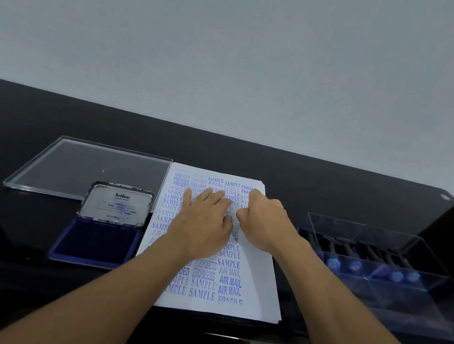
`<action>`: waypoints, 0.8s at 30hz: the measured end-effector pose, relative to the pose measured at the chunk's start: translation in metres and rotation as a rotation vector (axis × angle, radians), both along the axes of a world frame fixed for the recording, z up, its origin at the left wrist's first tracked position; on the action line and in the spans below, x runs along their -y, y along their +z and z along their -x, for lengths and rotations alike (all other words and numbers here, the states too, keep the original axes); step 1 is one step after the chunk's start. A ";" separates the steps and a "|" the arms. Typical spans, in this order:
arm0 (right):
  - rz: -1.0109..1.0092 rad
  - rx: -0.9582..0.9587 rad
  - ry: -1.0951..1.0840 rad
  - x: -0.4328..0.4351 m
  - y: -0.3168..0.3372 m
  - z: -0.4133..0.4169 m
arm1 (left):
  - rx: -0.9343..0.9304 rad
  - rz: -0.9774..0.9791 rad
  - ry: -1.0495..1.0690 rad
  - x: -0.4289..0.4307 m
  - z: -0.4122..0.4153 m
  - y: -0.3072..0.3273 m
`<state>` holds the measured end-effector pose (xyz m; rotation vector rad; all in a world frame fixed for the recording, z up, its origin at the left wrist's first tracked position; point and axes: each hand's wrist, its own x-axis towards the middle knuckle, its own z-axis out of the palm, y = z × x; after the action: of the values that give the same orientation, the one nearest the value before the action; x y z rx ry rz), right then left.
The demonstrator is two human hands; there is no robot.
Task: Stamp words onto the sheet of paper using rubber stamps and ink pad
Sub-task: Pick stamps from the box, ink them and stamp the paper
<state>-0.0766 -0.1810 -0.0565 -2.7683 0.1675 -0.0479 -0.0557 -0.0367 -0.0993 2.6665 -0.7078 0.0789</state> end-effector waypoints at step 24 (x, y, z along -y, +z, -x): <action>0.015 0.000 -0.022 0.002 -0.006 -0.006 | -0.011 -0.001 0.004 0.000 0.002 0.004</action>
<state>-0.0710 -0.1833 -0.0622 -2.7814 0.1982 -0.0546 -0.0580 -0.0369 -0.0956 2.6671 -0.6999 0.0646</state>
